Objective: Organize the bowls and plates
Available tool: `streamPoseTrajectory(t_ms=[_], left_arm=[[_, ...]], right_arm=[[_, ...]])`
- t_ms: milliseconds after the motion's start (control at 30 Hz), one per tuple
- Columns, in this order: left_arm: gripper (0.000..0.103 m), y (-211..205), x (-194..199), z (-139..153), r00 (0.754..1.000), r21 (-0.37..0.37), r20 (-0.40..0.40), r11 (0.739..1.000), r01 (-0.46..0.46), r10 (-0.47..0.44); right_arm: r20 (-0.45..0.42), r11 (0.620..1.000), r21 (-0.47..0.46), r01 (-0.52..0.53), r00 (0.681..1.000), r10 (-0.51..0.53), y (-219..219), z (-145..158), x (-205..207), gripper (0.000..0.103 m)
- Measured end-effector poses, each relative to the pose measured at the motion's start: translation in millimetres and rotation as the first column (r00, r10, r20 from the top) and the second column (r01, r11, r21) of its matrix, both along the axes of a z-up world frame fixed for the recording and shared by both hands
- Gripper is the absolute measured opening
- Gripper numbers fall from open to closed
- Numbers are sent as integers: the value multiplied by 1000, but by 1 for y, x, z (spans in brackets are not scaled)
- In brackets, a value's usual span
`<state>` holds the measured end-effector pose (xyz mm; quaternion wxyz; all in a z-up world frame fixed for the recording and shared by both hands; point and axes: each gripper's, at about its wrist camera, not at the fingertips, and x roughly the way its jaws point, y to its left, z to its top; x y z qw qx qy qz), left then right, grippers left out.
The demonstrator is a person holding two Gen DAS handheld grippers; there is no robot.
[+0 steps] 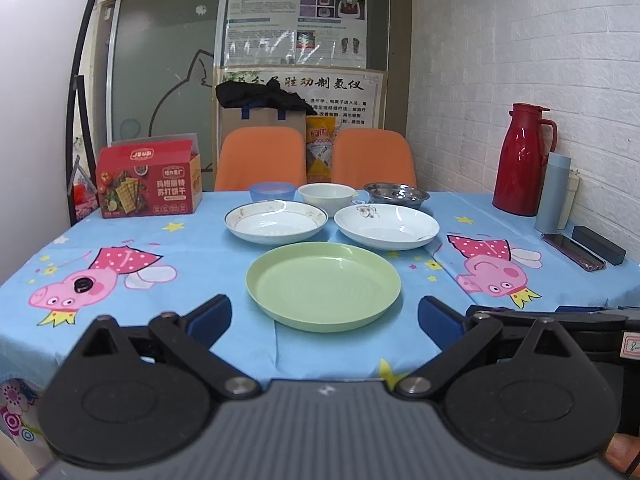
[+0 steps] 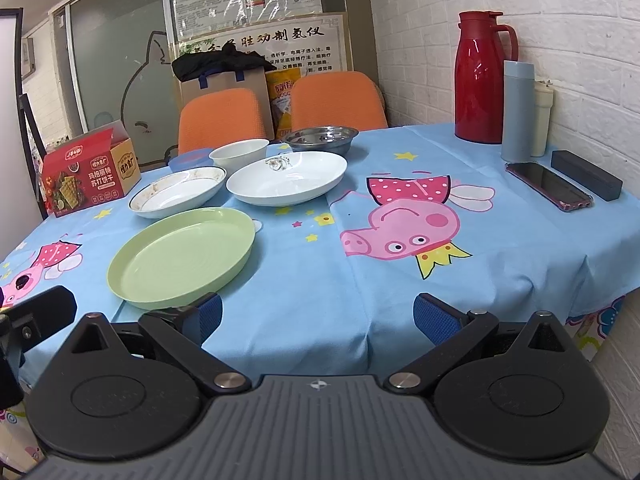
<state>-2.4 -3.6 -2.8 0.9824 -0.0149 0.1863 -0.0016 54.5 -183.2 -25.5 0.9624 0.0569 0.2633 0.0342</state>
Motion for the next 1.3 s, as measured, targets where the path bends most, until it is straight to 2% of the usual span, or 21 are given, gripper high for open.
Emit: streamPoseTrajectory(t_ms=[1300], left_arm=[[98,-1,3,0,1000,-6,-20,1000,-3,3]], right_arm=[[0,1000,-5,-9,1000,9,4,-3,1,103]])
